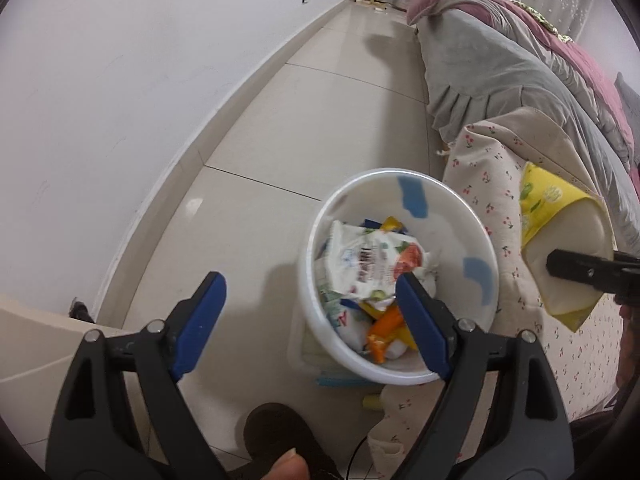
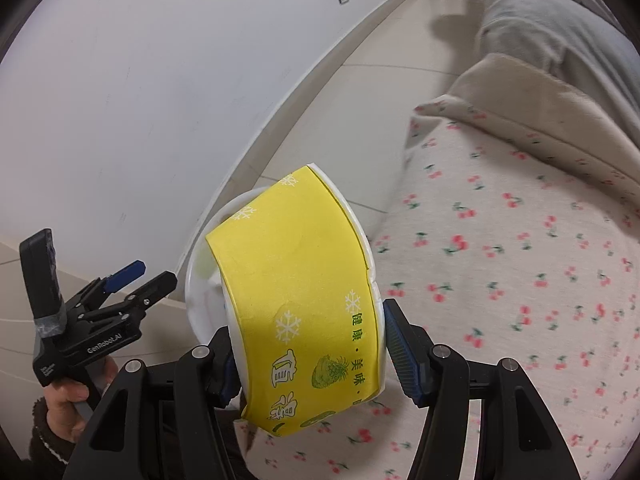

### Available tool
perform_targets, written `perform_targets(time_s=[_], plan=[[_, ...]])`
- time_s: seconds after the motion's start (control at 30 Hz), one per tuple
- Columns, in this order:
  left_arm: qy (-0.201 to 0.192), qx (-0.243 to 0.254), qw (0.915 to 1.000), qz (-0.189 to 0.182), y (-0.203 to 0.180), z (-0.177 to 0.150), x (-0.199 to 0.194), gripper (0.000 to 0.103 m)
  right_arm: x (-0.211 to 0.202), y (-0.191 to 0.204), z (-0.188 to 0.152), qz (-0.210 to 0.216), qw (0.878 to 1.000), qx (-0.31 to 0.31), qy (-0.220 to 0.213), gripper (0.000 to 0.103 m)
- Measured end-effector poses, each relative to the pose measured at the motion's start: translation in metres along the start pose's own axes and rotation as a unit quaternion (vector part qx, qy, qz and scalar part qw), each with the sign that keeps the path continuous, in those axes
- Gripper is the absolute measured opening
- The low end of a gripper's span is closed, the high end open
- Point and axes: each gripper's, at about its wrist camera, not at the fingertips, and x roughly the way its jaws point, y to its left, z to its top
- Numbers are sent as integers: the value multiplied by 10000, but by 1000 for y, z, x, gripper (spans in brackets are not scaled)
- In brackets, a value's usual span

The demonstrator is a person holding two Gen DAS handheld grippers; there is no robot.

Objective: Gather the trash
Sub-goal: 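Carry the orange peel and yellow cup over the white bin with both grippers, then open the left gripper over the bin while the right gripper drops the cup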

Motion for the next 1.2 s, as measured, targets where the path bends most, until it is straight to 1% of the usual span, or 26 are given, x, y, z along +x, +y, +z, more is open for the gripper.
perform_targets(time_s=[0.13, 0.23, 0.27, 0.3, 0.33, 0.37, 0.47, 0.5, 0.67, 0.8, 0.93, 1.03, 1.07, 1.1, 1.2], plan=[[-17, 32, 10000, 18, 7, -3, -4, 87, 15, 10, 6, 64, 9999, -69, 76, 63], [-30, 68, 10000, 36, 6, -1, -3, 87, 20, 18, 8, 238, 9997, -100, 47, 65], [-38, 79, 10000, 39, 6, -2, -4, 87, 21, 20, 8, 295, 9995, -113, -6, 68], [-40, 83, 9999, 44, 5, -1, -3, 87, 20, 22, 9, 363, 9992, -129, -116, 75], [-50, 84, 9999, 55, 5, -2, -4, 87, 19, 24, 10, 411, 9988, -147, -213, 80], [-57, 92, 9999, 55, 6, -2, -5, 88, 18, 25, 11, 433, 9986, -151, -282, 90], [-144, 162, 9998, 34, 2, -6, -11, 93, 5, 26, 12, 465, 9975, -145, -504, 91], [-167, 183, 9997, 27, 1, -7, -13, 95, 0, 25, 12, 417, 9975, -139, -555, 91], [-266, 416, 9987, -88, -19, -17, -29, 99, -37, 24, -2, -97, 9964, -86, -832, 91], [-307, 710, 9967, -261, -46, -30, -52, 100, -76, 12, -28, -557, 9925, 207, -1070, 91], [-488, 906, 9942, -309, -66, -44, -77, 101, -116, 5, -65, -1191, 9814, 457, -1432, 92], [-640, 1066, 9918, -279, -82, -53, -93, 101, -143, 3, -101, -1498, 9716, 651, -1711, 92], [-696, 1124, 9908, -288, -87, -57, -99, 101, -150, 3, -110, -1604, 9681, 694, -1794, 92], [-739, 1169, 9900, -289, -92, -59, -103, 101, -157, 5, -126, -1807, 9620, 732, -1913, 93], [-873, 1357, 9866, -251, -109, -71, -114, 101, -164, 7, -159, -2137, 9496, 802, -2150, 93]])
